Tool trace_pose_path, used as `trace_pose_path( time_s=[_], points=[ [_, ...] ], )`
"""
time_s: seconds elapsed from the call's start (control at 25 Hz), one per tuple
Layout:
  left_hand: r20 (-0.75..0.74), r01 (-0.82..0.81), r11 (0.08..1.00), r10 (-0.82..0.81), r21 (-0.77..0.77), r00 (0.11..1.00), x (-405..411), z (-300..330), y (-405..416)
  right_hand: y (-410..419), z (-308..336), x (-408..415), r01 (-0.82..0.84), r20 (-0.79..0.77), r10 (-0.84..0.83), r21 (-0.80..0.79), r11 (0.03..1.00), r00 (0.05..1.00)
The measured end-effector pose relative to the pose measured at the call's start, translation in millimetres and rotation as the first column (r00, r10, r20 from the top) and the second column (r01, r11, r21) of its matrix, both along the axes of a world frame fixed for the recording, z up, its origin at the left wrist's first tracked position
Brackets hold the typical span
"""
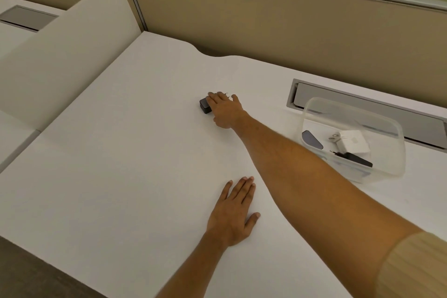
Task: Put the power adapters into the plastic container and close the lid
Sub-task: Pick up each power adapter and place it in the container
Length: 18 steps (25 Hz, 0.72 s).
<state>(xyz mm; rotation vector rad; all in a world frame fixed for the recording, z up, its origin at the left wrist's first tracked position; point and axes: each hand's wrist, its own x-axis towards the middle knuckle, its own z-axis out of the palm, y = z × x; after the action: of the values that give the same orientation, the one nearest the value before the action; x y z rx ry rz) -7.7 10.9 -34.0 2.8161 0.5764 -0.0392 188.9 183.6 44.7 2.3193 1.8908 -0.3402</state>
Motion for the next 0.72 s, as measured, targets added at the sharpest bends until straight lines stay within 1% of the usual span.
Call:
trace_pose_path(
  time_s=[0.16,0.36,0.52,0.6,0.72],
  points=[
    [0.007,-0.002,1.000,0.002,0.014,1.000,-0.4,-0.2,-1.3,11.4,-1.3,2.5,0.006,0.010,-0.006,-0.038,0.999,1.000],
    [-0.006,0.004,1.000,-0.004,0.008,1.000,-0.1,1.2,-0.4,13.9,-1.6,-2.2,0.025,0.123,-0.031,0.049,0.999,0.992],
    [-0.002,0.003,1.000,-0.003,0.013,1.000,-1.0,3.3,-0.8,-1.3,1.7,-0.5,0.072,0.103,-0.077,0.048,0.996,0.992],
    [-0.003,0.008,1.000,-0.008,0.028,1.000,-1.1,4.8,-0.6,-12.2,7.9,4.4,0.086,0.103,-0.096,0.090,0.992,0.990],
    [-0.020,0.017,1.000,-0.017,0.024,1.000,-1.2,7.2,-0.3,-31.5,25.8,16.5,0.136,0.090,-0.157,0.205,0.969,0.984]
  ],
)
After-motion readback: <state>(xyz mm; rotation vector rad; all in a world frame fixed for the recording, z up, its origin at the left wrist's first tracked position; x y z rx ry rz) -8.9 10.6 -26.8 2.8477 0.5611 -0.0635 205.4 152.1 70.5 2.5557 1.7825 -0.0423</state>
